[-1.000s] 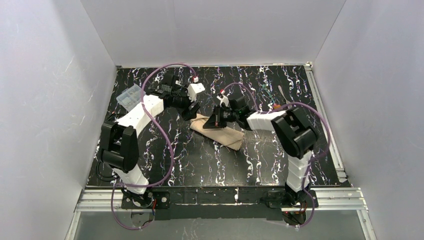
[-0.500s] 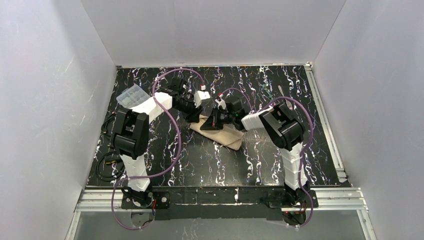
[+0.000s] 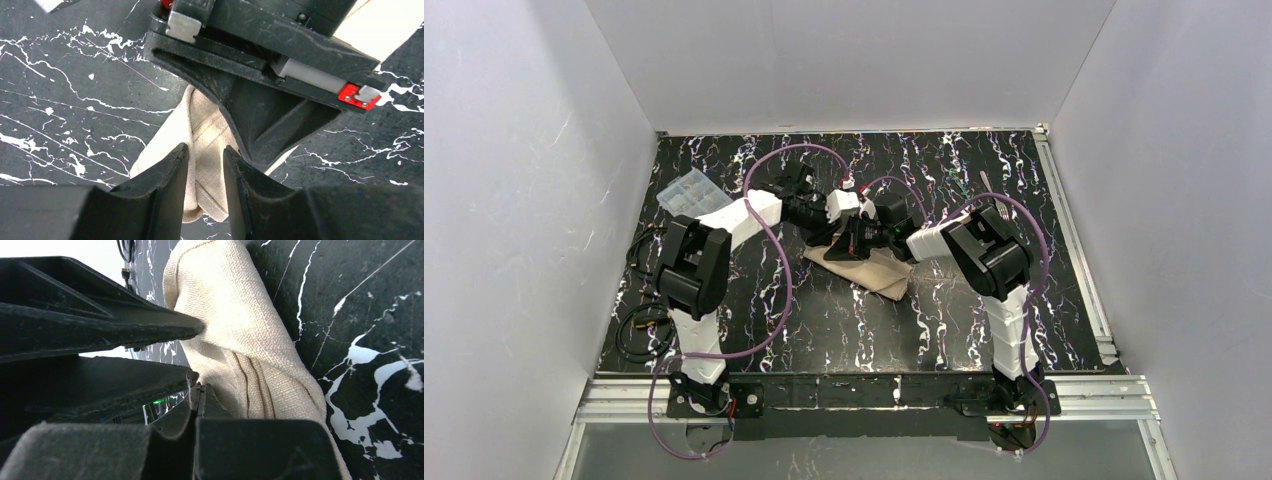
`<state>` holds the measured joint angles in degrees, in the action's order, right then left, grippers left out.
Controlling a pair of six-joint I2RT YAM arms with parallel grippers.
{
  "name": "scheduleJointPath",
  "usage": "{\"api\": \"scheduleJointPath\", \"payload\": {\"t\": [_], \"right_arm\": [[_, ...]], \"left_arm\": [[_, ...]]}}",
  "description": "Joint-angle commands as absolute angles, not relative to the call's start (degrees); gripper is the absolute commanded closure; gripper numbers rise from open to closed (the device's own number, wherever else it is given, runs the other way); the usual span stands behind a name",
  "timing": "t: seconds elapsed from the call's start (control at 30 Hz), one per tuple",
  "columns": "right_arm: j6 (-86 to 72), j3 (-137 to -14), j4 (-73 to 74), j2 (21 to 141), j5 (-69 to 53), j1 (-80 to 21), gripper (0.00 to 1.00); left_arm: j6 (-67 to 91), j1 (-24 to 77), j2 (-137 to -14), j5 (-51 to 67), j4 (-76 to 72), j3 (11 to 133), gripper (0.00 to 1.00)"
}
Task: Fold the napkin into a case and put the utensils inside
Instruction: Smooth out the smaller rectangle-folded napkin at the center of the board.
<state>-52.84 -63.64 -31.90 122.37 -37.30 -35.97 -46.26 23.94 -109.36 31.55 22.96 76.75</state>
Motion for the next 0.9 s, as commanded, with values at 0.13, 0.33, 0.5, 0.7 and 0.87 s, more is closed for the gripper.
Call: {"api": "scheduleJointPath", "payload": {"t": [0.13,0.33,0.5,0.7,0.87], "right_arm": [[-53.5,-63.1,-35.8,122.9,-38.4,-35.5,0.98],[-54.3,-62.7,-37.2,123.0,-38.2,-35.5,0.98],[-54.5,-63.0,-37.2,123.3,-37.7,-35.5,0.98],[-54.0,-63.8,-35.9,124.0,-36.7,-35.4,0.98],[-53.6,-63.9,-34.8,124.5,-34.2,-35.3,0.99]], "left_arm": [[-48.3,24.7,-107.2,26.0,19.8,74.0,0.65],[-49.2,25.0,-106.9,22.3,17.8,72.7,0.91],[-48.7,25.4,-107.0,22.9,18.1,72.8,1.0],[-47.2,25.7,-105.4,25.6,20.3,73.0,1.0],[-46.7,25.8,-104.0,26.9,24.0,72.9,1.0]]}}
